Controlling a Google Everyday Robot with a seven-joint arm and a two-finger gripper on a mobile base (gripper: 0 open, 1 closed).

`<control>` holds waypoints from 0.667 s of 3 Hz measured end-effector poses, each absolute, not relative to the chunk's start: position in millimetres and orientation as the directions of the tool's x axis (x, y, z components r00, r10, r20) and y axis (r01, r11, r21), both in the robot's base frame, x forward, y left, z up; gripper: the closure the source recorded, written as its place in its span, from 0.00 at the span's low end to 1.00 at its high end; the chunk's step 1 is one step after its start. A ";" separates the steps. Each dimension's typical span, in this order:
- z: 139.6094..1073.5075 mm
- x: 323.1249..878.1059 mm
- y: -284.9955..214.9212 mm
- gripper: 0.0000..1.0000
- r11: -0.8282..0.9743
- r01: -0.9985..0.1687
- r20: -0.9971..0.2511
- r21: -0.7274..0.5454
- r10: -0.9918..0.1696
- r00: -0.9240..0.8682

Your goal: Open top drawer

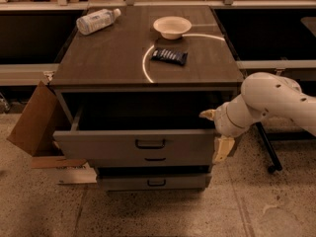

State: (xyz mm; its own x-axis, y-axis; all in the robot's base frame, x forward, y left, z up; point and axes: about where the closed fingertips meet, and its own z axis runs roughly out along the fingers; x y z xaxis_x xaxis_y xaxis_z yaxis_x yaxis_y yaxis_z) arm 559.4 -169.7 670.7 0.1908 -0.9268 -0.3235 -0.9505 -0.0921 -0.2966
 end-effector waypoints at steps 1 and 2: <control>667.8 550.7 -167.2 0.00 -0.134 -0.956 -0.321 -0.260 -0.922 0.216; 664.7 532.7 -166.5 0.00 -0.182 -0.965 -0.310 -0.190 -0.921 0.235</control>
Offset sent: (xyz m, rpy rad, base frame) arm -0.0486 0.0014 -0.0063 -0.0750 0.1873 0.1329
